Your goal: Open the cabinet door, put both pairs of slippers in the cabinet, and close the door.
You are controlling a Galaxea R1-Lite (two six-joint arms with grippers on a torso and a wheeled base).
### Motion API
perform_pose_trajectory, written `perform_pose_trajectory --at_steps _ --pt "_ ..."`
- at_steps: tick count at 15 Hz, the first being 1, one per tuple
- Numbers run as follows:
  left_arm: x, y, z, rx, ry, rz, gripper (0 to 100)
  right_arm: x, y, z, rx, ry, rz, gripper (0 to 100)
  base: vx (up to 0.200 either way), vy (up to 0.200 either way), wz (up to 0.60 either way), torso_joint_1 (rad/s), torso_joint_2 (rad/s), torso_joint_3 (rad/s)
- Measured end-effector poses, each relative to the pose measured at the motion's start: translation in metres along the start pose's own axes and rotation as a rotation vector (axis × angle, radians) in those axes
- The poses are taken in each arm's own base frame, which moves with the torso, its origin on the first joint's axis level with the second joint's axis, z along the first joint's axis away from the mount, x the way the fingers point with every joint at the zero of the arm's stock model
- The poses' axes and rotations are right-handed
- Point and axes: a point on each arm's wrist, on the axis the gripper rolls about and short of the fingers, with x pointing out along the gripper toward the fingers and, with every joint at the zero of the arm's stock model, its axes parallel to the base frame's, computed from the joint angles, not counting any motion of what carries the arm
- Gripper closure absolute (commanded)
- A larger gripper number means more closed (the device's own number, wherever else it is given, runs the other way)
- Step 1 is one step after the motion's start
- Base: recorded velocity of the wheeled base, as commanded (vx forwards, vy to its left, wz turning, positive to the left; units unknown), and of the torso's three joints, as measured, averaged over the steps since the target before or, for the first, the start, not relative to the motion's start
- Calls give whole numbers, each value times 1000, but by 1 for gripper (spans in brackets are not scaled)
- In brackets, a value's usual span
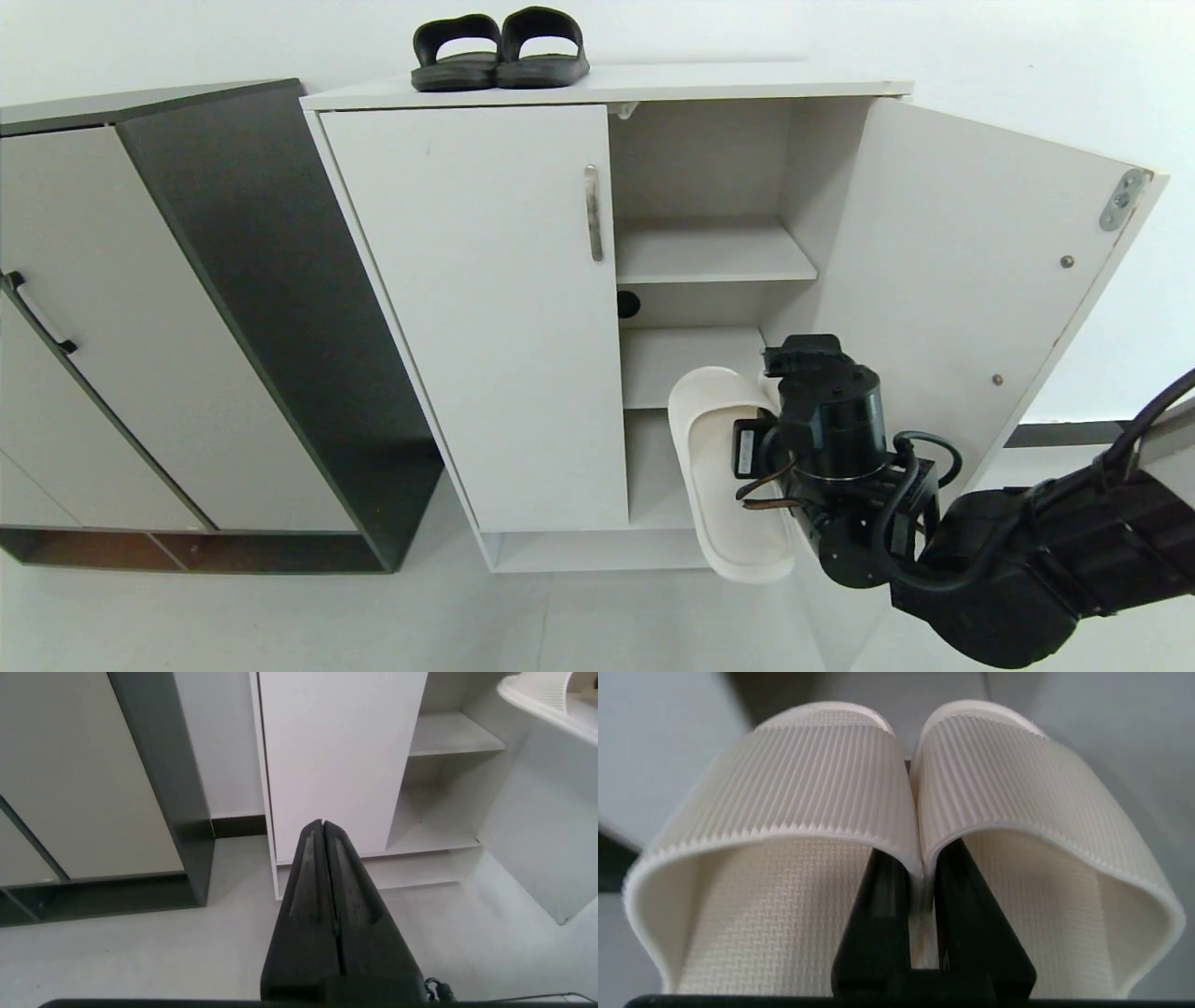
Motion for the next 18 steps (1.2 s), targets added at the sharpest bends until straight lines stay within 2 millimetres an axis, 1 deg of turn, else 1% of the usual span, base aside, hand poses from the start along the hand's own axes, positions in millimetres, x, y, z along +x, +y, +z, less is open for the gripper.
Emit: perform_pose_trajectory --at_steps 4,18 --pt "0 0 0 -1 0 3 100 10 -5 -7 -11 15 -29 100 0 0 0 0 0 0" --pt "0 0 0 -1 1 2 100 29 -17 -20 -35 51 -89 100 0 0 0 0 0 0"
